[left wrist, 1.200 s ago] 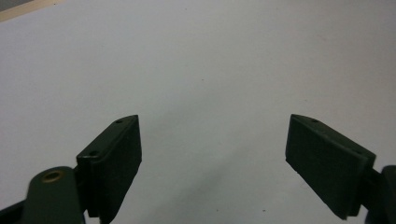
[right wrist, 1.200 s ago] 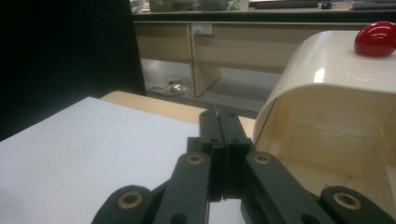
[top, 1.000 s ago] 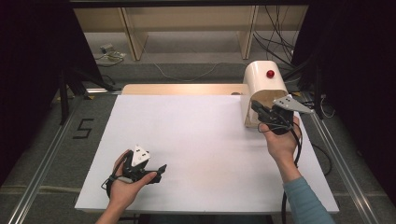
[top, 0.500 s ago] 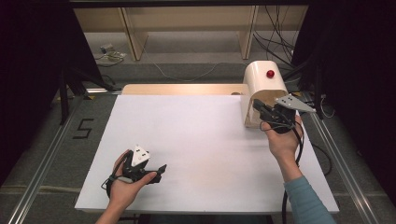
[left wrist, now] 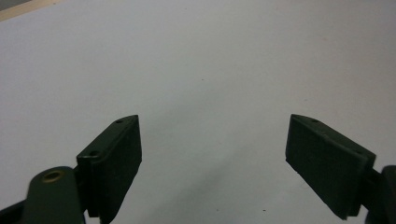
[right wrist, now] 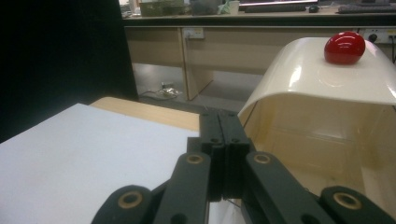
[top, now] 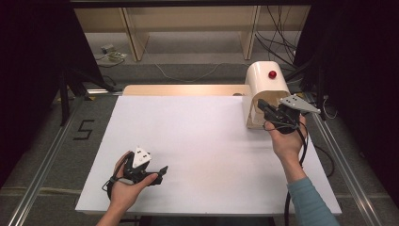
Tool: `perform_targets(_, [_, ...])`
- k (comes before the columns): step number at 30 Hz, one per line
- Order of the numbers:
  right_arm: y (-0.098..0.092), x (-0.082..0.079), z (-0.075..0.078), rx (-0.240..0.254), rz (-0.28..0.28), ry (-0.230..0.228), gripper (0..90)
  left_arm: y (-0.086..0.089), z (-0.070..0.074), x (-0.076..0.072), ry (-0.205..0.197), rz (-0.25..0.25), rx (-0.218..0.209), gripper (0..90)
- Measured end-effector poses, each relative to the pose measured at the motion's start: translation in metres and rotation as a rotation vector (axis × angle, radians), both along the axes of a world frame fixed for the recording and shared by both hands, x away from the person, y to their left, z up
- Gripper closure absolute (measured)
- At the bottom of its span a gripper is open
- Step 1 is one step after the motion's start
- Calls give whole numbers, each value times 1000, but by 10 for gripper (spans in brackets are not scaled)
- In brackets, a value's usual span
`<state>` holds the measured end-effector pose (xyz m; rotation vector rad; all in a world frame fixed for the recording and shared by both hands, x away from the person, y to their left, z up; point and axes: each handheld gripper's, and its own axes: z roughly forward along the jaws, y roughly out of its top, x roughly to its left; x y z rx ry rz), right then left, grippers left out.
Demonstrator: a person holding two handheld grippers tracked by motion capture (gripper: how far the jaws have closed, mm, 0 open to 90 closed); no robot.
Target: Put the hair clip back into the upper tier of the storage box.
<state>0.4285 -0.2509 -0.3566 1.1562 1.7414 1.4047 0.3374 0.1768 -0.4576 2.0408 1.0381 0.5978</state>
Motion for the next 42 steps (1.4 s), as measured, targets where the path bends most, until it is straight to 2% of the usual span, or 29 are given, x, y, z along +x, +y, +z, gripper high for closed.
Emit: perform_targets(42, [-12, 5, -1, 7, -41, 13, 900, 0, 0, 0, -2, 5, -10, 185])
